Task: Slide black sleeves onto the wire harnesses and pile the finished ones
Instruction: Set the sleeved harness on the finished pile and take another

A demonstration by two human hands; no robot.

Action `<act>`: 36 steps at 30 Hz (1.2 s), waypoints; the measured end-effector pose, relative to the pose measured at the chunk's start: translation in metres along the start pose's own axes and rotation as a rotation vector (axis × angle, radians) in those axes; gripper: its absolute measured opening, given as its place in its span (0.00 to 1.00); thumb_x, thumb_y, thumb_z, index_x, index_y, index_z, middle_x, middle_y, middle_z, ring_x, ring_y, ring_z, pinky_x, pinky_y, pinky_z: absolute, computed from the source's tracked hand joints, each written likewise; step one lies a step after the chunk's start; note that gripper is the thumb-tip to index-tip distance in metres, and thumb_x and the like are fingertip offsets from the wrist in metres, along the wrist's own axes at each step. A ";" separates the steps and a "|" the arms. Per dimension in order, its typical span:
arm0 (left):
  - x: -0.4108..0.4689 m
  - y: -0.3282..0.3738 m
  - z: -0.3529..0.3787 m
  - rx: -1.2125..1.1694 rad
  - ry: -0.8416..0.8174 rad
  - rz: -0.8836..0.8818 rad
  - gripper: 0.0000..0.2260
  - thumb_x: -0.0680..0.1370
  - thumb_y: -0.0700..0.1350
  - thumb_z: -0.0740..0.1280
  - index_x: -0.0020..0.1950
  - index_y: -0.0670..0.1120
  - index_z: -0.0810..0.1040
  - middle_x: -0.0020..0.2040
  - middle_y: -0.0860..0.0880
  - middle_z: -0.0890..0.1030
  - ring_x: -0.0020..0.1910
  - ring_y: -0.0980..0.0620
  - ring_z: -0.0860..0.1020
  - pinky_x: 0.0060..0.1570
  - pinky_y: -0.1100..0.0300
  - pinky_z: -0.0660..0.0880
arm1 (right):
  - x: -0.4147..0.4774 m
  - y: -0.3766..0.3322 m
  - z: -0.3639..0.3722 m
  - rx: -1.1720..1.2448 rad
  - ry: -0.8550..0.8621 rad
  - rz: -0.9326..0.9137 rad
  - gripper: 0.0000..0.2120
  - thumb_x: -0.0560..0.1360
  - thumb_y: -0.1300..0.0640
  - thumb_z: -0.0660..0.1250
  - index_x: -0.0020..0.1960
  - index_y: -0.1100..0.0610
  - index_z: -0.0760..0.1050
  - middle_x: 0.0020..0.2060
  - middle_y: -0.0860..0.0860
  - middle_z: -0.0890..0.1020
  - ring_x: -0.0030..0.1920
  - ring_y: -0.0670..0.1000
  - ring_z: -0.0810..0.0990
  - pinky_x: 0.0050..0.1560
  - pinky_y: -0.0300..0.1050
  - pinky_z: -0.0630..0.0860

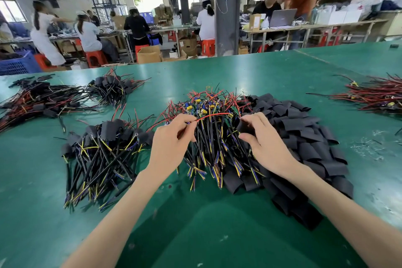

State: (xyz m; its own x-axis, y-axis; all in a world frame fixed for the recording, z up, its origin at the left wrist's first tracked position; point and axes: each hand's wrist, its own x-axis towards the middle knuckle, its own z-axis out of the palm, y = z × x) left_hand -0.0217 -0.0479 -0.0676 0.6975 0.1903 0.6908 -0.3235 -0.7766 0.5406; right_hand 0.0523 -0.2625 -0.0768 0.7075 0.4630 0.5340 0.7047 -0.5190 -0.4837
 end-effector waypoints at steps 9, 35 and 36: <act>-0.009 0.002 0.007 0.036 -0.048 0.021 0.02 0.78 0.40 0.66 0.48 0.46 0.79 0.29 0.54 0.79 0.24 0.68 0.69 0.29 0.74 0.60 | -0.003 -0.003 0.003 0.051 -0.008 -0.061 0.16 0.77 0.62 0.65 0.63 0.64 0.70 0.53 0.51 0.70 0.48 0.43 0.67 0.49 0.32 0.61; -0.014 0.007 0.008 0.105 0.035 0.037 0.02 0.78 0.40 0.66 0.49 0.45 0.77 0.30 0.53 0.81 0.26 0.55 0.73 0.32 0.57 0.73 | -0.003 0.001 0.004 0.091 0.011 -0.053 0.16 0.76 0.62 0.66 0.63 0.62 0.70 0.53 0.52 0.71 0.50 0.47 0.70 0.51 0.32 0.62; -0.014 0.007 0.008 0.117 0.028 0.047 0.02 0.78 0.40 0.66 0.49 0.45 0.78 0.30 0.52 0.81 0.26 0.53 0.73 0.32 0.55 0.74 | -0.003 0.001 0.004 0.099 0.012 -0.057 0.16 0.76 0.62 0.66 0.63 0.62 0.70 0.52 0.52 0.71 0.50 0.46 0.70 0.51 0.30 0.62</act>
State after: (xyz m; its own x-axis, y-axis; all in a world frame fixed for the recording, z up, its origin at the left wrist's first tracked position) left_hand -0.0287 -0.0612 -0.0776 0.6643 0.1674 0.7285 -0.2780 -0.8493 0.4487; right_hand 0.0509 -0.2612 -0.0813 0.6662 0.4804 0.5705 0.7457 -0.4183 -0.5186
